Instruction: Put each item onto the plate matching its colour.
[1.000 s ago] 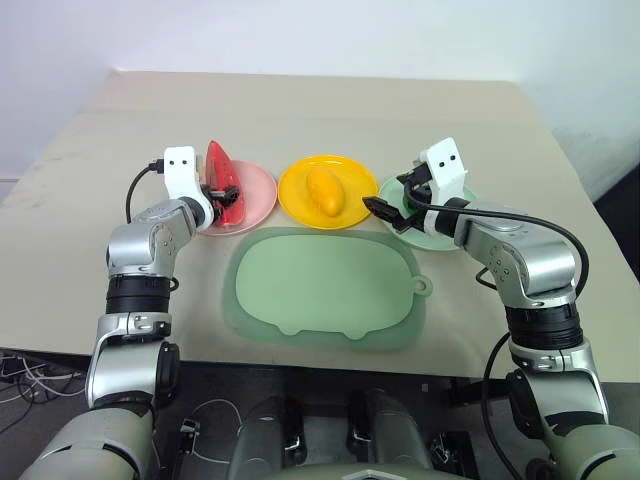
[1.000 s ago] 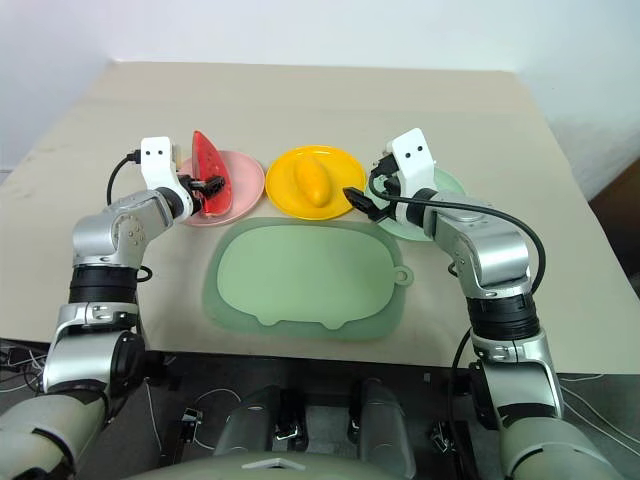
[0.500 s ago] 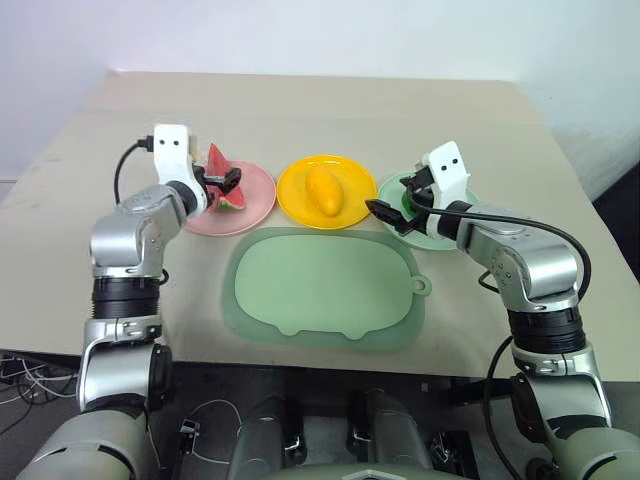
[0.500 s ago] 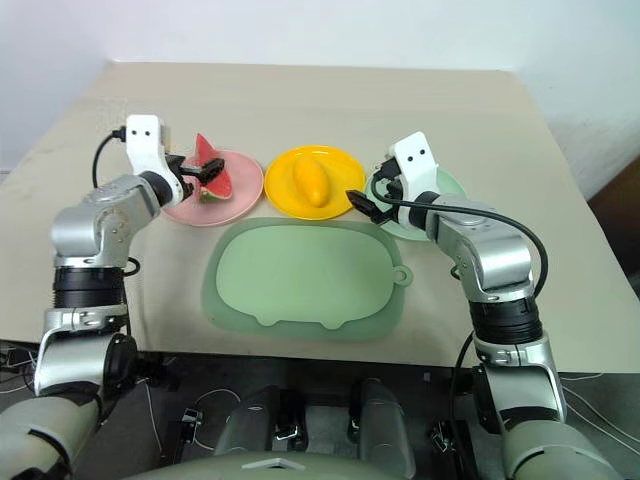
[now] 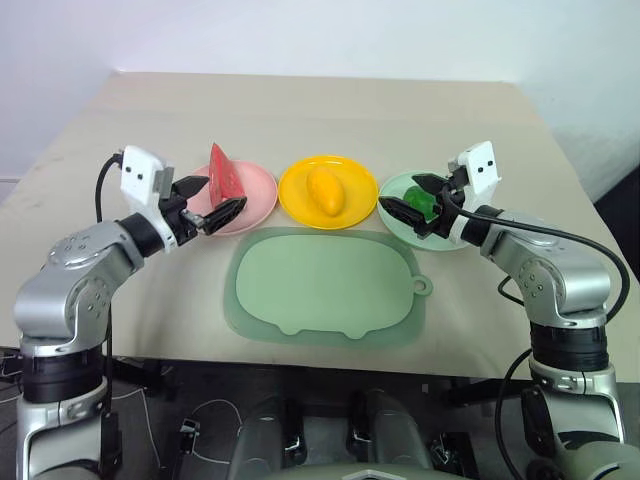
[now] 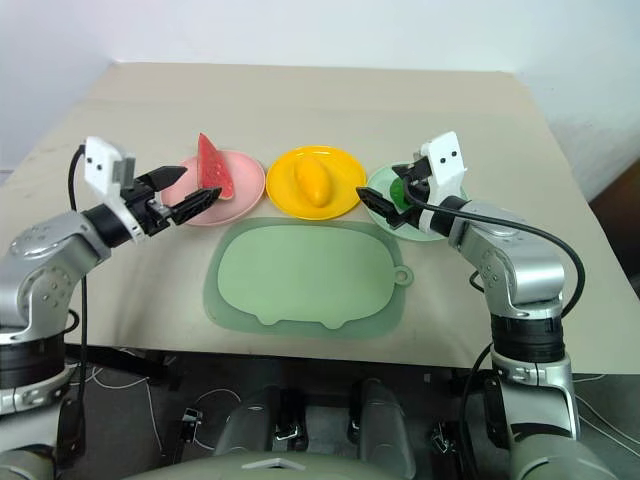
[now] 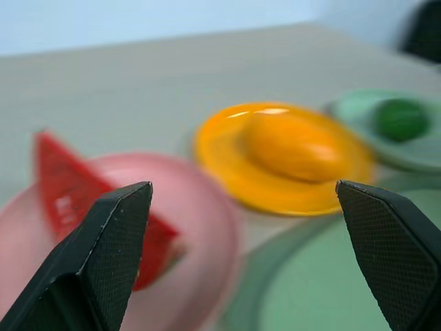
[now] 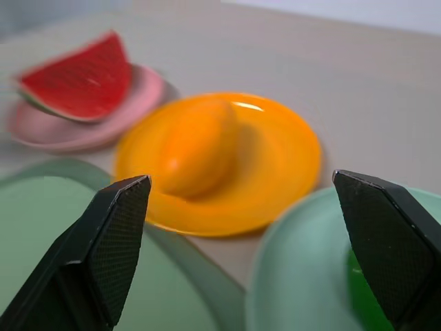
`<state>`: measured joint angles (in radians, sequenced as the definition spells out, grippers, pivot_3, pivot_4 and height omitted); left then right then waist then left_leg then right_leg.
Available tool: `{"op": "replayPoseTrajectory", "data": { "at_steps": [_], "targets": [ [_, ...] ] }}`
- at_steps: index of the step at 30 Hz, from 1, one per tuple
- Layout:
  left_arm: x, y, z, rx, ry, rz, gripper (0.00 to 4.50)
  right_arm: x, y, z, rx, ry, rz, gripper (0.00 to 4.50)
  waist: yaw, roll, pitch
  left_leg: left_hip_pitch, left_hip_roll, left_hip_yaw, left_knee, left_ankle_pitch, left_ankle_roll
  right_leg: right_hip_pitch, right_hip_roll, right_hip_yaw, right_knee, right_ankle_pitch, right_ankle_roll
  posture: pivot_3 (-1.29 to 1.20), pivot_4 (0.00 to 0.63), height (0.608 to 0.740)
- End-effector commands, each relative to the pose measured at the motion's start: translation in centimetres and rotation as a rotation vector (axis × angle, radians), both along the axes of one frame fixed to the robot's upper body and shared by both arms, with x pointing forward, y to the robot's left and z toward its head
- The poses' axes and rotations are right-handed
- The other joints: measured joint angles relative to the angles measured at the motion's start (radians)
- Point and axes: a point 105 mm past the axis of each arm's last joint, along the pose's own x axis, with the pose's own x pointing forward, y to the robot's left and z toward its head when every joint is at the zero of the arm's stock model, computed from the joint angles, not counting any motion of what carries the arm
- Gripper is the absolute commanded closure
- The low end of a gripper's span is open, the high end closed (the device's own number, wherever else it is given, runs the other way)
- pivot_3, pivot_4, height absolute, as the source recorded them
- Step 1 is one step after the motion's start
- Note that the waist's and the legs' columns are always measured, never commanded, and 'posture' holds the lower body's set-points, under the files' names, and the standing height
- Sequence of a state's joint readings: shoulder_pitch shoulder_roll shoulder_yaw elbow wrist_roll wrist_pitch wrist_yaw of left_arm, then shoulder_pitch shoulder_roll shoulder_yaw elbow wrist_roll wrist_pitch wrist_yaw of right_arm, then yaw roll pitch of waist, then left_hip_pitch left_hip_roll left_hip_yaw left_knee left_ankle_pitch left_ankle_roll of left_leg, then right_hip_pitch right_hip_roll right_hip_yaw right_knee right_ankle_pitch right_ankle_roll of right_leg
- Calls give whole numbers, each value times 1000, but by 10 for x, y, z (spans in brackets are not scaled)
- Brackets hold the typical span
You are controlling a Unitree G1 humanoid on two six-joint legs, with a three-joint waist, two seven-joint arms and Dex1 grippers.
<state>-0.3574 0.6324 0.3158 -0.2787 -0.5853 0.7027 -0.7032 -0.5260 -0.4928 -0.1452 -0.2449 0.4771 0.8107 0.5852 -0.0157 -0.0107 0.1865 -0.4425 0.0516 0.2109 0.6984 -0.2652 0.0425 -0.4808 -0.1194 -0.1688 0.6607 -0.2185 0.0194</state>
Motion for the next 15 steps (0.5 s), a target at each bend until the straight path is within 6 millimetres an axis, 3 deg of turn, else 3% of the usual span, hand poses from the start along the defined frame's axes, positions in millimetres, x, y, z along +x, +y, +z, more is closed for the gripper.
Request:
{"op": "replayPoseTrajectory", "data": {
  "at_steps": [1, 3, 9, 15],
  "targets": [
    [-17, 3, 16, -12, -108, -79, 20, -18, 3, 17, 46, -74, 68, 0, 1, 0, 0, 0, 0, 0, 0, 0, 0, 0, 0, 0, 0, 0, 0, 0, 150, 696],
    [-23, 6, 12, -15, -146, -110, 20, -32, 3, 15, 95, -73, 138, 0, 4, 0, 0, 0, 0, -1, 0, 0, 0, 0, 0, 0, -1, 0, 0, 0, 150, 696],
    [-31, 14, -12, 1, -193, -162, 20, -61, 6, -14, 60, 17, 228, 0, 4, 0, 0, 0, 0, -1, -1, -1, 2, 2, 0, -1, -6, 0, -1, 0, 150, 696],
    [-43, 17, -30, -24, -175, -194, 20, -72, 0, -26, 48, 43, 226, 0, 3, 0, 0, 0, 0, -1, -1, -2, 3, 3, 0, -1, -9, -2, -3, 0, 150, 696]
  ]
}}
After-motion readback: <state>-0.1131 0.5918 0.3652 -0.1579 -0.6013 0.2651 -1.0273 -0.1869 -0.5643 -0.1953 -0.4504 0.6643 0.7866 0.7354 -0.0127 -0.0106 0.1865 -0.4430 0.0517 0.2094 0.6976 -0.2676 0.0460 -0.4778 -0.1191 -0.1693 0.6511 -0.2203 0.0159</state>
